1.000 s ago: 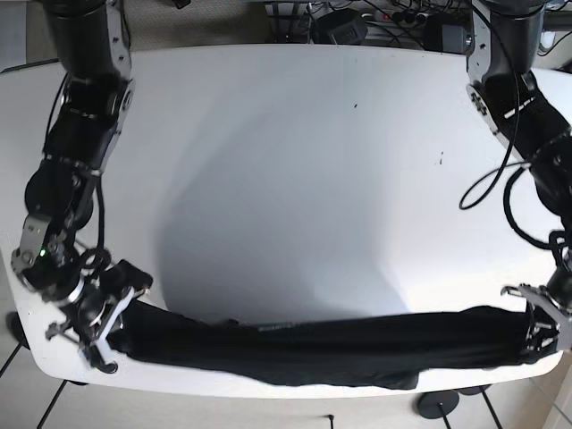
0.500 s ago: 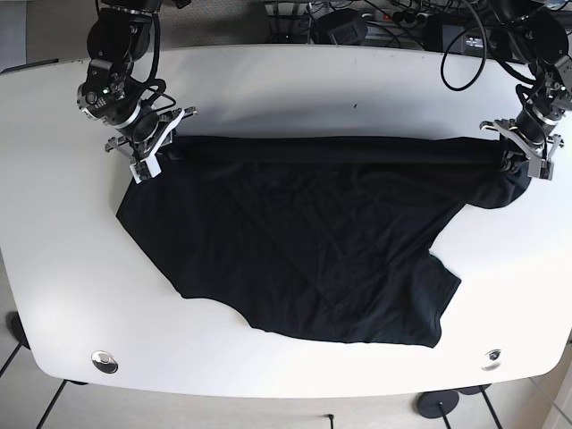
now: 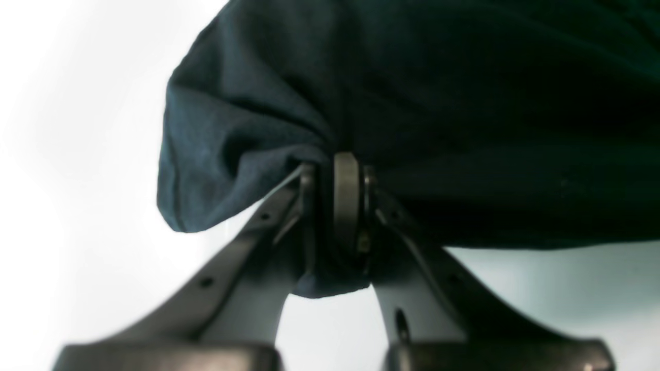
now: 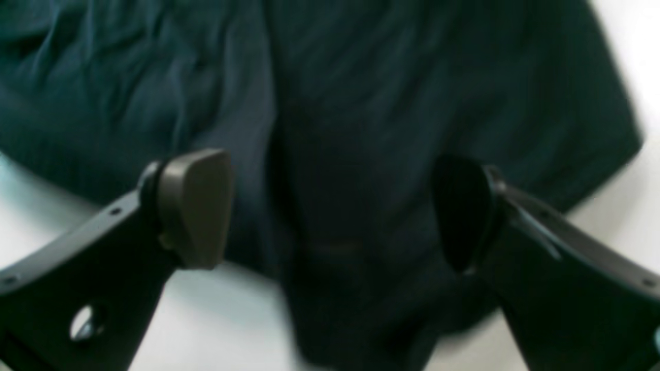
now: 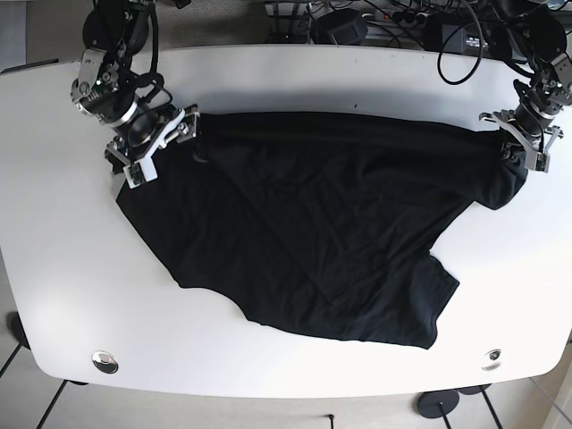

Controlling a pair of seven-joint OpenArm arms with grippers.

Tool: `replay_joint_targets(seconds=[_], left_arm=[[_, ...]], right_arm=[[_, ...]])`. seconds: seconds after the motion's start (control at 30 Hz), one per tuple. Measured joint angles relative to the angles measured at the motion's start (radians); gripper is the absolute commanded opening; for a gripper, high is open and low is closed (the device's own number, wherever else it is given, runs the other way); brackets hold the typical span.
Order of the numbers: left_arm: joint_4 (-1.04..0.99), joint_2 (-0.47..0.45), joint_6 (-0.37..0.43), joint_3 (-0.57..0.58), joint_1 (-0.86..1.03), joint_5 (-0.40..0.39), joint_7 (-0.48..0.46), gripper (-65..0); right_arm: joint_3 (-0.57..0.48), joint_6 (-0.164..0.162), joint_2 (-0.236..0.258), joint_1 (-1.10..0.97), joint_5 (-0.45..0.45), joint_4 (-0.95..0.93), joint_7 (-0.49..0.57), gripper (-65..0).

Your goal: Fold the T-shirt properly

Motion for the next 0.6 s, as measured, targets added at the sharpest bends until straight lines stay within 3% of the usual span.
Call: replay_joint_targets(seconds=[0.13,0.23,0.43,0.53,0.6], left_arm=[[0.0,0.0,0.0,0.0,0.001,0.001,0.0,-65.0],[0.0,0.0,0.0,0.0,-0.001,0.001,0.0,-65.0],[0.0,0.0,0.0,0.003,-0.001,0.001,0.0,-65.0],[0.0,0.0,0.0,0.003,-0.001,0.001,0.0,-65.0],[0.0,0.0,0.0,0.003,-0.001,0.001,0.0,-65.0]], right_arm=[[0.0,0.001,-0.001,0.228,-0.124,-0.224,0.008,-7.1],[0.005,0.001,0.005,0.443,-0.226,-0.492,0.02,-7.1],[0.0,0.001,0.108,0.727,-0.307,-1.028,0.331,-7.0],[0.0,0.001,0.151,0.78,-0.33,-1.21,0.458,-7.1],[0.0,0.0,0.162,0.78,-0.338,-1.243,0.485,-7.3]])
